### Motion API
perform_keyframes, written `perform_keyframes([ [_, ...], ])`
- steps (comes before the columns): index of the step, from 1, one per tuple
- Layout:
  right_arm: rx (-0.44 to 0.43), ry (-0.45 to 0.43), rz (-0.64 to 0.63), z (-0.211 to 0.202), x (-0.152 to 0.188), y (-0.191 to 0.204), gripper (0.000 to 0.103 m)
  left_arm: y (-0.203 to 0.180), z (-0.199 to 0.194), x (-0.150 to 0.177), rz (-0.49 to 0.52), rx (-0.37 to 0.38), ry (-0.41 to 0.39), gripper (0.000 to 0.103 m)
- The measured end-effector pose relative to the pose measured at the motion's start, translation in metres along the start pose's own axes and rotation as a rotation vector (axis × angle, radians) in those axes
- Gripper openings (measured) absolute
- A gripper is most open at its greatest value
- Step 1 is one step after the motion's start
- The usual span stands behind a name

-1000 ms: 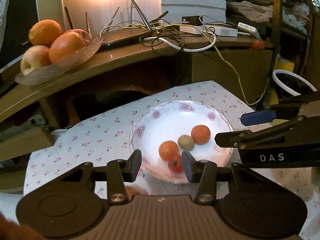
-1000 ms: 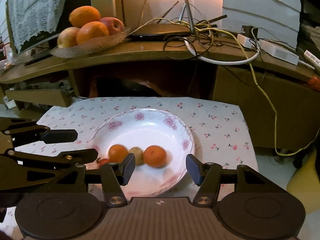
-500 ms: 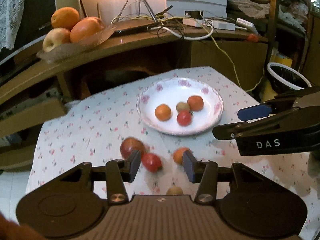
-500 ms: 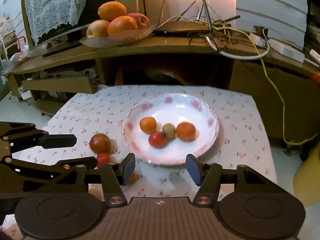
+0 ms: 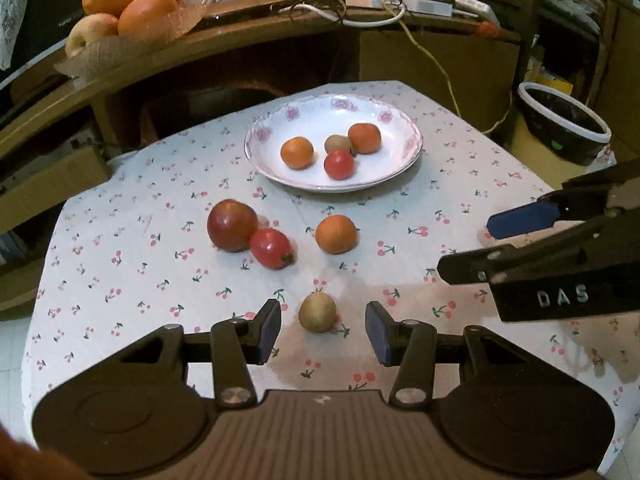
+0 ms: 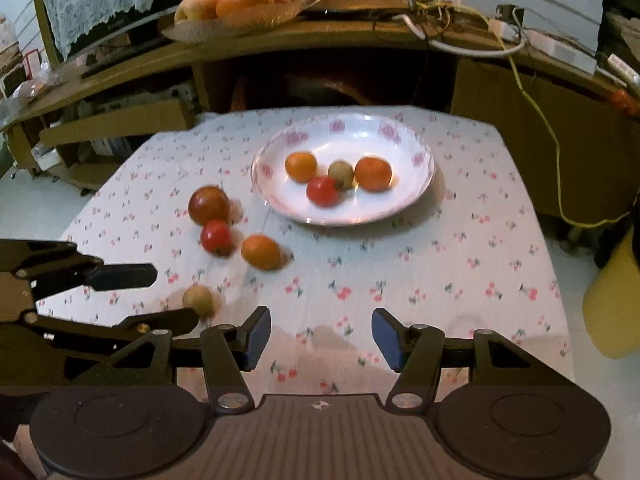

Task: Organize fruits
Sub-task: 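Withdraw both tools from the plate, then grasp a brown kiwi with the left tool while the right tool approaches an orange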

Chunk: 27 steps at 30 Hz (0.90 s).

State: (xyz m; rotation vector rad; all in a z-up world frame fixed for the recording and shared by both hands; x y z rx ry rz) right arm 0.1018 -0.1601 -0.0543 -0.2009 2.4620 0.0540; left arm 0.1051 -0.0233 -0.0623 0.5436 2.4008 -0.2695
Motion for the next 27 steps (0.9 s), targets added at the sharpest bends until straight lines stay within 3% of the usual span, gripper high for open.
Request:
perform_keyframes([
  [13,-0.001,0.039,-0.03,0.018,-0.003,0.0,0.058,0.0,0.03,0.003,-0.02,0.027,0.059,0.052],
  [17,0.0,0.048,-0.03,0.023,-0.006,-0.003,0.058,0.001,0.034,0.002,-0.03,0.026,0.041,0.052],
  [24,-0.004,0.047,-0.029,0.027,-0.013,-0.003,0.06,0.007,0.033,-0.001,-0.048,0.024,0.035,0.034],
  [27,-0.016,0.042,-0.027,0.029,-0.016,-0.002,0.06,0.013,0.029,-0.001,-0.065,0.027,0.028,0.031],
])
Point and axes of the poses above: each gripper's, at about its wrist camera, not at the fingertips, and z roughly the way its jaws point, y to its left, x to its underside, the point moved 4 cm from there along z, roughly the way its jaws point, and after that the axes turned 5 degrees about x, right-handed, at the moved point
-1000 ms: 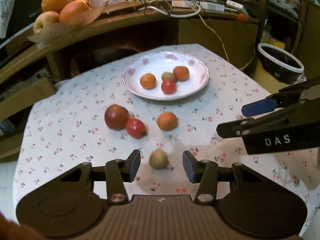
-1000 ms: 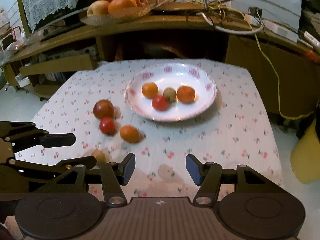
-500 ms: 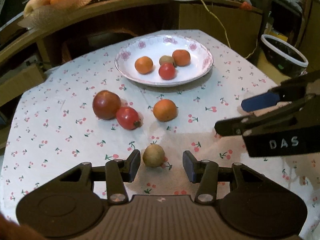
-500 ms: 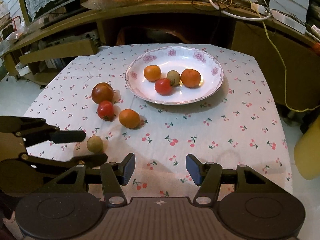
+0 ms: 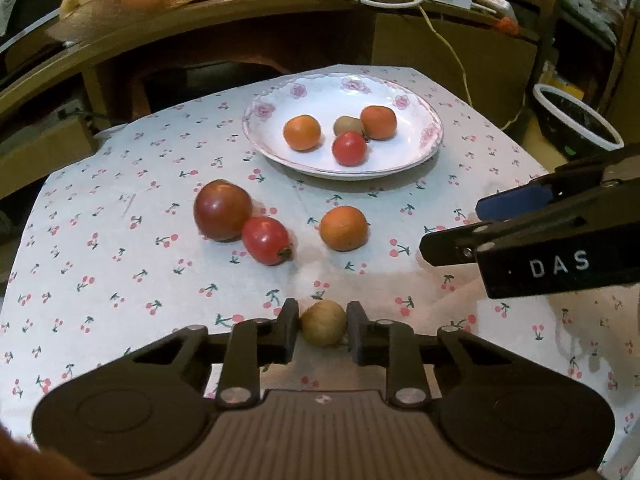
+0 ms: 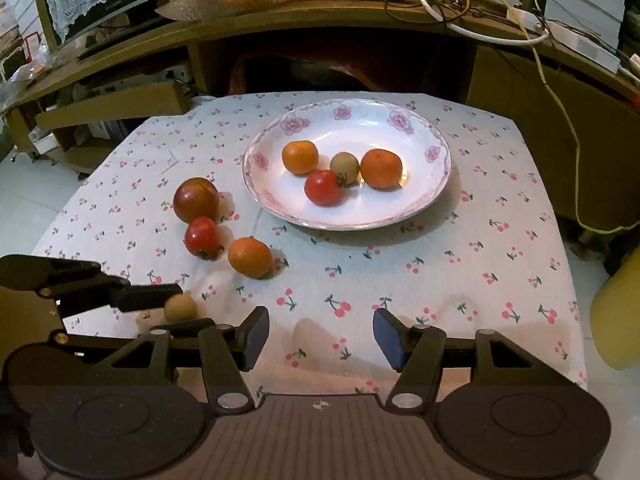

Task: Organize fruits
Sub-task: 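Grasp a brown kiwi with the left tool while the right tool approaches an orange, then grasp the orange with the right tool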

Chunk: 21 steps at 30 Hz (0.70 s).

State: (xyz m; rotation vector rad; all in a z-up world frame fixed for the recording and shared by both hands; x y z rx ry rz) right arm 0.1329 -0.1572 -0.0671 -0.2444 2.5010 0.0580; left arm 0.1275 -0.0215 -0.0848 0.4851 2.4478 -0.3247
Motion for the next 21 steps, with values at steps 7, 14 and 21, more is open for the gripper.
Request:
perform_keyframes([
  [7,-0.056,-0.017,0.022,0.008,-0.007,0.006,0.061,0.008,-0.01,0.001,0.002,-0.012,-0.019,0.031],
  [14,-0.101,-0.073,-0.03,0.015,-0.016,0.02,0.067,0.008,-0.008,0.003,0.026,-0.019,-0.004,0.031],
  [21,-0.109,-0.062,-0.071,0.031,-0.028,0.029,0.067,0.013,-0.005,0.006,0.022,-0.009,0.012,0.032],
])
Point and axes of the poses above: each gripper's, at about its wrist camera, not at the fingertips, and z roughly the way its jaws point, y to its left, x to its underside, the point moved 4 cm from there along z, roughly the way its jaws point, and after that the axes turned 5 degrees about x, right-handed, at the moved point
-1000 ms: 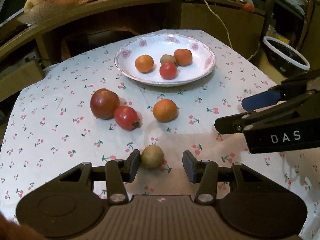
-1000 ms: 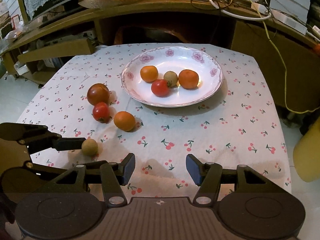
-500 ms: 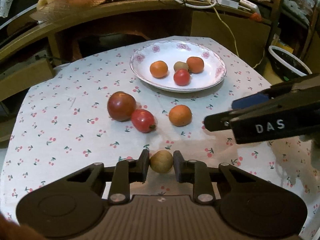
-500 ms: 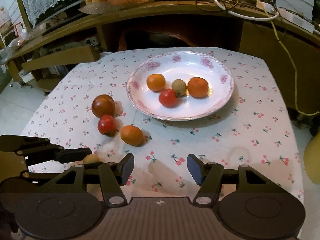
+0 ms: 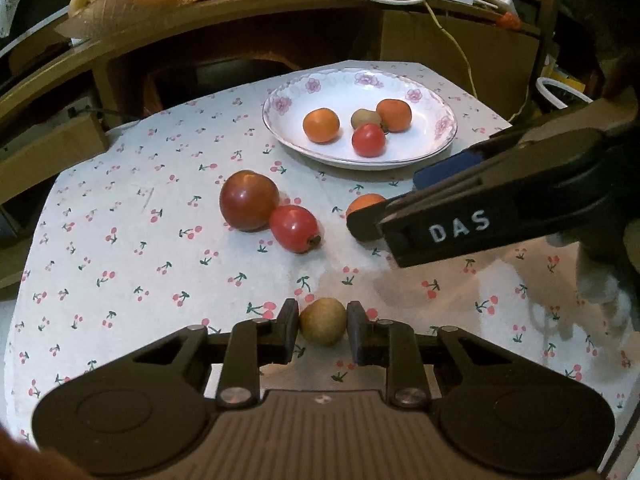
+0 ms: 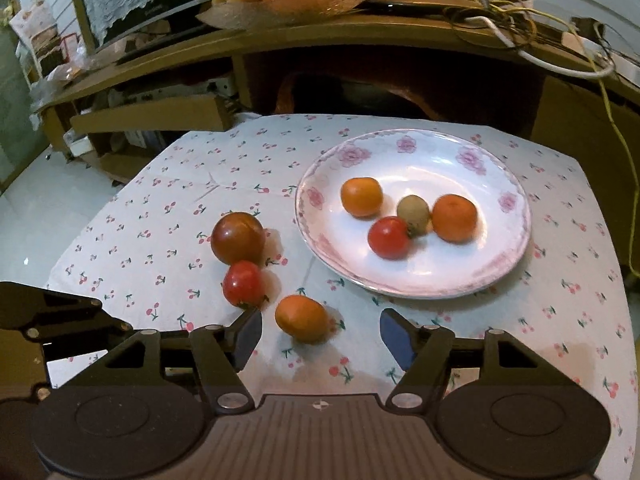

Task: Organize fruits
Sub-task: 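Grasp the orange with the right tool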

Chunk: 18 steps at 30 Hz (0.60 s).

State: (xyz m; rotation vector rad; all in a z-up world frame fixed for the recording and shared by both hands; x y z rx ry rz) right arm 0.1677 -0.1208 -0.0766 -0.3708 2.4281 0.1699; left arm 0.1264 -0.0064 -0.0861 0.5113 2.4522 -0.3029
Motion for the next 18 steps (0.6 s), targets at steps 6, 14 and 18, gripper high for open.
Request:
perform_keyframes([
  [6,-0.002,0.023,-0.025,0.015,0.002,0.005,0.063,0.0,0.0,0.001,-0.001,0.005,0.005,0.032],
  [14,-0.009,0.046,-0.052,0.015,0.004,0.008,0.031,-0.001,-0.003,-0.004,0.006,0.019,-0.011,0.031],
  [18,-0.007,0.054,-0.065,0.007,0.009,0.007,0.03,-0.005,-0.003,-0.003,0.018,0.027,-0.007,0.031],
])
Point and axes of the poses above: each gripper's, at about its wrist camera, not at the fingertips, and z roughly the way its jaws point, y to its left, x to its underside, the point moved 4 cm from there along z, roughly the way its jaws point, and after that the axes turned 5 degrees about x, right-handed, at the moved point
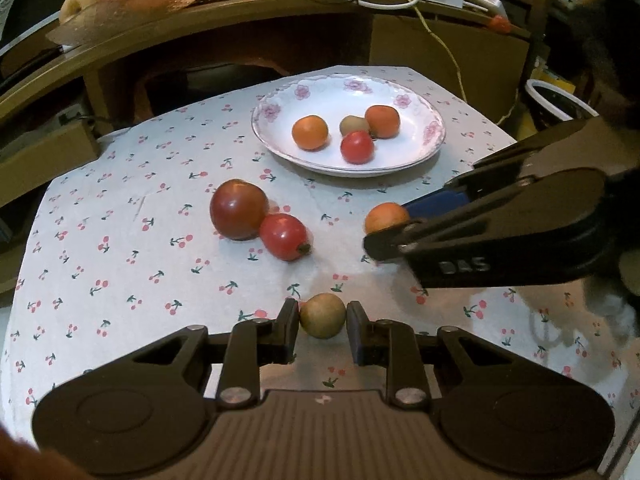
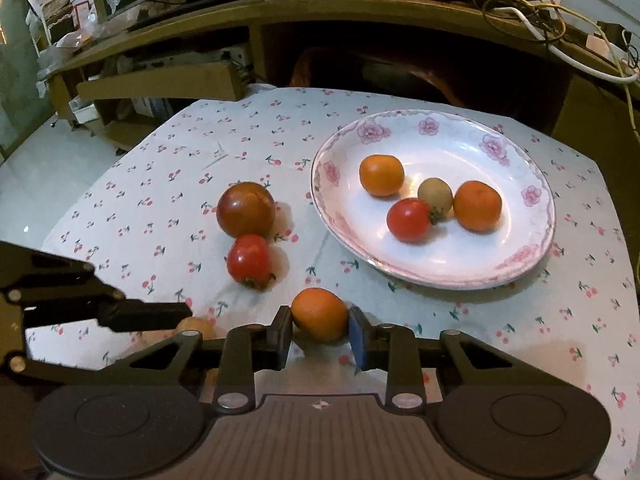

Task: Organize fruits
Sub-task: 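Grasp the orange with the right tool, then carry the kiwi and orange toward the plate with both tools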

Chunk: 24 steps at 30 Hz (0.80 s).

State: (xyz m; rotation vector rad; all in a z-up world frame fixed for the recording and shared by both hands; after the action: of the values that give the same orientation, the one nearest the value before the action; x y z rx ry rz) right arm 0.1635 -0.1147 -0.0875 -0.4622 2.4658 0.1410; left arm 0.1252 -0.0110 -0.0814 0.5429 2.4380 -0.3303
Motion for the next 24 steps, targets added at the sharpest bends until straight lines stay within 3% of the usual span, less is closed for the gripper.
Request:
perform_keyframes([
  [8,0.013,-0.008,-0.023,-0.029,0.019,-0.006,0.03,-0.006,0.006,0.002,0.027,0.001,0.019,0.032],
  [11,0.004,0.035,-0.037,-0.025,0.028,-0.008,0.031,-0.007,0.007,0.002,0.035,-0.005,0.023,0.033],
  [14,0.006,0.041,-0.036,-0.024,0.032,-0.011,0.035,-0.004,0.007,0.002,0.012,-0.013,0.028,0.039],
  [18,-0.007,0.023,-0.012,-0.031,0.031,-0.017,0.048,-0.005,0.008,0.001,0.025,-0.022,0.034,0.041],
  [24,-0.004,0.02,-0.007,-0.032,0.032,-0.018,0.051,-0.003,0.007,0.002,0.021,-0.019,0.036,0.044],
])
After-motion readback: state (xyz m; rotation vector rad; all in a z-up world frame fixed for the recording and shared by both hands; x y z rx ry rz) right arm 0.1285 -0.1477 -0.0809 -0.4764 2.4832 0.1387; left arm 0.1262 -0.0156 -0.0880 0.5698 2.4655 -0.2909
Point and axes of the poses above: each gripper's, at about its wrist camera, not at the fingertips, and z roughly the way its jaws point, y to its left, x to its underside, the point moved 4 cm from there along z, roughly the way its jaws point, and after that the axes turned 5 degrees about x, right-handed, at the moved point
